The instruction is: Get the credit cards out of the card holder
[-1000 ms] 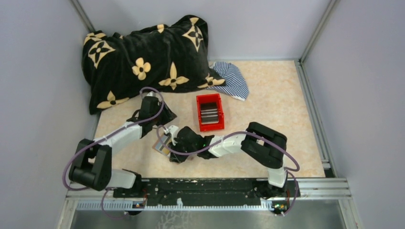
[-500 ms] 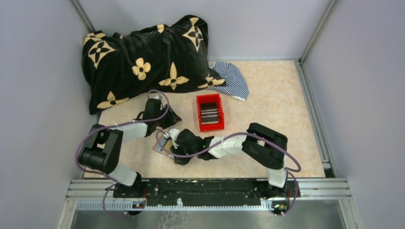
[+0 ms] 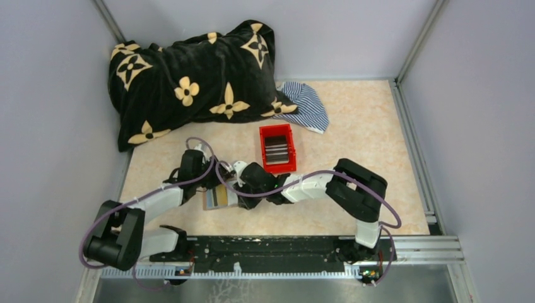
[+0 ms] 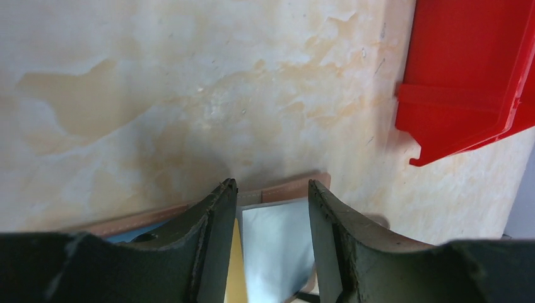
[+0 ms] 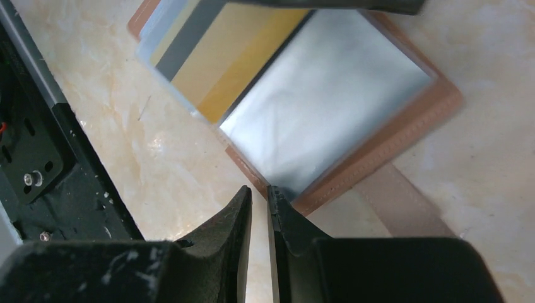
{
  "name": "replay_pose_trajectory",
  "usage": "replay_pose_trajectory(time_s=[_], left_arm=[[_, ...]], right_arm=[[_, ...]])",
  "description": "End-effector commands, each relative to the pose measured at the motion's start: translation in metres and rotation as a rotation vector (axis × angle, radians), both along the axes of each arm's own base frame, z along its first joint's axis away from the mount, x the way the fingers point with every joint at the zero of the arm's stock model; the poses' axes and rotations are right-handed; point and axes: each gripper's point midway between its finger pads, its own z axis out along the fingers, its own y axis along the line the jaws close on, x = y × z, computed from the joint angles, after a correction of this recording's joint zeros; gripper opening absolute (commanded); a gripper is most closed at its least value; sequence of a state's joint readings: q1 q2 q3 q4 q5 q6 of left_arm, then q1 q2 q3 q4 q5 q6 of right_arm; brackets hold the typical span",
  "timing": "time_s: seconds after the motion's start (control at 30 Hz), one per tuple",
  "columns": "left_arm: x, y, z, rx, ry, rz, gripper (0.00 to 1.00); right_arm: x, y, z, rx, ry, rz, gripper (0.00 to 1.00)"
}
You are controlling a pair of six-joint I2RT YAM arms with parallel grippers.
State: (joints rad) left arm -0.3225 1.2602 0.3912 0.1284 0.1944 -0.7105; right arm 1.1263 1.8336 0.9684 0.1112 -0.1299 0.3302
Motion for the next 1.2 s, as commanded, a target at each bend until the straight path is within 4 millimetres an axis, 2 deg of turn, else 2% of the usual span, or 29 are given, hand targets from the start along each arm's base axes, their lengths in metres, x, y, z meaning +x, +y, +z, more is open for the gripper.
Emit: replay_pose_trajectory(time_s=[0.0,0.13,0.37,0.47,0.57,0.67,0.77,0.87,1.03,1.17], left_arm=[[-0.035,0.009,-0.017,0.007,0.101,0.01,0.52],[-0.027,0.017,-0.006,0.04,0.031,0.034,0.52],[0.002,0.01,0.034,0.029,-0.062,0.034,0.52],[0.012,0.008,0.052,0.024,-0.105,0.031,0.51],[0.016,0.003,0.085,-0.015,-0.193,0.02,0.5],[0.01,-0.002,0.105,-0.069,-0.238,-0.002,0.5],[-0.005,-0.006,0.106,-0.142,-0.228,-0.005,0.49],[-0.022,-0.008,0.091,-0.214,-0.172,0.025,0.5],[-0.046,0.007,0.067,-0.269,-0.107,0.148,0.5],[-0.057,0.022,0.061,-0.301,-0.129,0.251,0.47]], right_arm=[[0.021,-0.031,-0.013,-0.081,-0.012,-0.069,0.17],[0.022,-0.02,0.005,-0.032,-0.023,-0.037,0.2],[0.007,0.01,0.043,0.146,0.072,0.019,0.43],[0.005,0.021,0.052,0.185,0.101,0.037,0.44],[0.005,0.028,0.06,0.215,0.109,0.045,0.44],[0.006,0.031,0.071,0.235,0.108,0.044,0.44],[0.003,0.036,0.09,0.288,0.129,0.057,0.43],[0.005,0.042,0.097,0.334,0.159,0.069,0.43],[0.026,0.041,0.085,0.404,0.272,0.038,0.43],[0.03,0.043,0.068,0.375,0.286,0.059,0.43]])
